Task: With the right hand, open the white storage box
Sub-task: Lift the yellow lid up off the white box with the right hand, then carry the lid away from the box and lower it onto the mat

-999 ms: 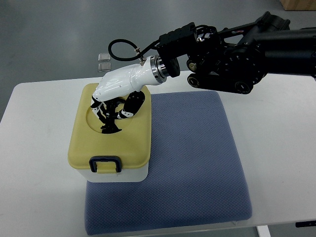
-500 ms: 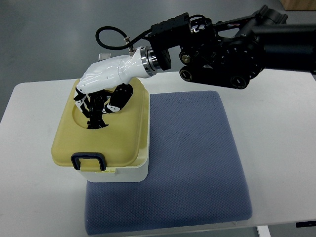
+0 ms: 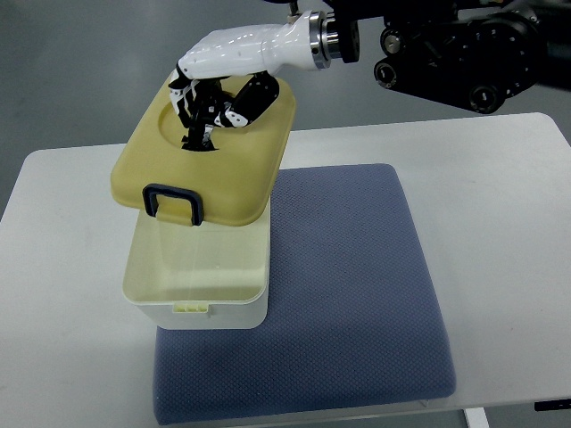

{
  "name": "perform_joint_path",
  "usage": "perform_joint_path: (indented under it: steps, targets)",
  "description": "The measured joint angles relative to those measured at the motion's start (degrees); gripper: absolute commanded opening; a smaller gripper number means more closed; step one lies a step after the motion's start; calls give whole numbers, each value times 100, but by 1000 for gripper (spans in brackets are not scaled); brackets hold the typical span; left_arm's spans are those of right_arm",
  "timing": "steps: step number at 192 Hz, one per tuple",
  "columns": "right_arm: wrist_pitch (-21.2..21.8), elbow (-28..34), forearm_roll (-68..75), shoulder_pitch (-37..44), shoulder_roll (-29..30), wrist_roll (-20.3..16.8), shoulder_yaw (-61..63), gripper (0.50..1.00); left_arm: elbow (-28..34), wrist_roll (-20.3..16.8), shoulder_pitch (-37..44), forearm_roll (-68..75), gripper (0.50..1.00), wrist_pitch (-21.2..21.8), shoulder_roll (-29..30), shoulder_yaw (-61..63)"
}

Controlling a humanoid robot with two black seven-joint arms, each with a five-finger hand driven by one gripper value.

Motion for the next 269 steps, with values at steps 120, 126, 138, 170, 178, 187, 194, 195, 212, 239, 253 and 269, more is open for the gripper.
perform_joint_path:
  steps: [120,126,138,170,178,187,194,195,212,239,253,269]
  targets:
    - [-283,-542,-41,-1480,-1408,0,28,500,0,0,-1,0,1000,-2,0,0]
    - [-310,-555,-41,-1541,-1409,0,28,500,0,0,-1,0,1000,-1,0,0]
    - [-377,-573,-43,-1679,-1412,0,27,500,0,0,-1,0,1000,-2,0,0]
    - [-534,-586,-60,-2067,-1412,0,14,500,0,0,-2,0,1000,-2,0,0]
    - [-577,-586,-73,-2174,-1405,0,12,500,0,0,-3,0,1000,-2,0,0]
    - [-621,-586,-88,-2289,-1391,0,5,500,0,0,-2,0,1000,-2,0,0]
    - [-653,-586,-94,-2359,-1373,0,-2,500,0,0,-2,0,1000,-2,0,0]
    - [-658,-586,-96,-2368,-1370,0,-3,500,0,0,-2,0,1000,-2,0,0]
    - [-730,-586,-110,-2500,-1328,0,-28,500,0,0,1,0,1000,-1,0,0]
    - [-798,-585,-121,-2638,-1286,0,-46,500,0,0,0,0,1000,1,0,0]
    - [-805,-580,-130,-2716,-1246,0,-53,500,0,0,-1,0,1000,1,0,0]
    - [-808,-576,-137,-2813,-1200,0,-60,500,0,0,-2,0,1000,1,0,0]
